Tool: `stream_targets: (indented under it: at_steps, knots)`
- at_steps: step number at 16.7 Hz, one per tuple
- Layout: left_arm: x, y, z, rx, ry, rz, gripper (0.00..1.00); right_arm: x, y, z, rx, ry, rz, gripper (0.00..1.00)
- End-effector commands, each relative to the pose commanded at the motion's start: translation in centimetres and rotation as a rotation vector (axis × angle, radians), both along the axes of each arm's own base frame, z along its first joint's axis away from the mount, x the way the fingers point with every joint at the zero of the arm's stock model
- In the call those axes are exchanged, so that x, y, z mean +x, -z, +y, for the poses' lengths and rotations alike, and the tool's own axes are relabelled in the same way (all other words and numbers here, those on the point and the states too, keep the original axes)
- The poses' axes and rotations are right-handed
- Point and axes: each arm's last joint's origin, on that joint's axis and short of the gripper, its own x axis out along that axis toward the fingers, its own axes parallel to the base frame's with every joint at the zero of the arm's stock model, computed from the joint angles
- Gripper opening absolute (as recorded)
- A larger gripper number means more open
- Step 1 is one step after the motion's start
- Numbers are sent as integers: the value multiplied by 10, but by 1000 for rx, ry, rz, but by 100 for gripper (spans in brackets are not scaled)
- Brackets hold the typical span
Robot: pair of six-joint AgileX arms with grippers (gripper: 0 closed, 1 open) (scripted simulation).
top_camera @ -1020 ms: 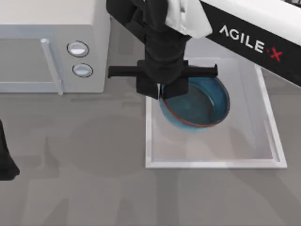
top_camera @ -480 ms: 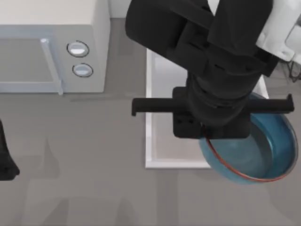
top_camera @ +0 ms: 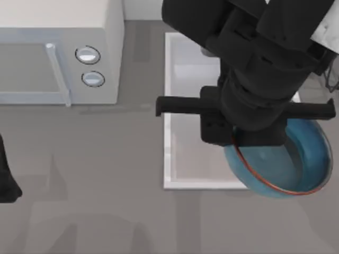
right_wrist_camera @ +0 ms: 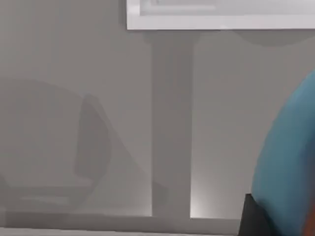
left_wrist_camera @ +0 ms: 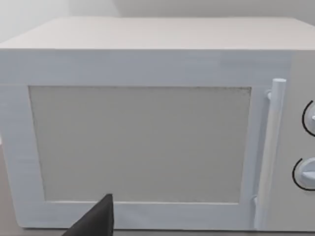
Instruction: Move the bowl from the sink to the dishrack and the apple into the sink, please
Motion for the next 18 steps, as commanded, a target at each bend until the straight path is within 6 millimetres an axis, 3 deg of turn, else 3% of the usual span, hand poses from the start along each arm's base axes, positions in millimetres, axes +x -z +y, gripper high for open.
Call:
stream_targets:
  at_steps: [3, 5, 10, 12, 15, 18]
  knots:
    - [0, 0, 0, 0, 0, 0, 100, 28, -8, -29, 150, 9, -64, 0]
    - [0, 0, 0, 0, 0, 0, 100, 54, -14, -59, 266, 23, -159, 0]
    - [0, 0, 0, 0, 0, 0, 100, 107, -36, -167, 422, 52, -600, 0]
    - [0, 0, 0, 0, 0, 0, 100, 116, -45, -216, 388, 56, -816, 0]
    - [0, 0, 0, 0, 0, 0, 100, 112, -57, -285, 238, 55, -1100, 0]
    - [0, 0, 0, 0, 0, 0, 100, 98, -63, -336, 51, 52, -1274, 0]
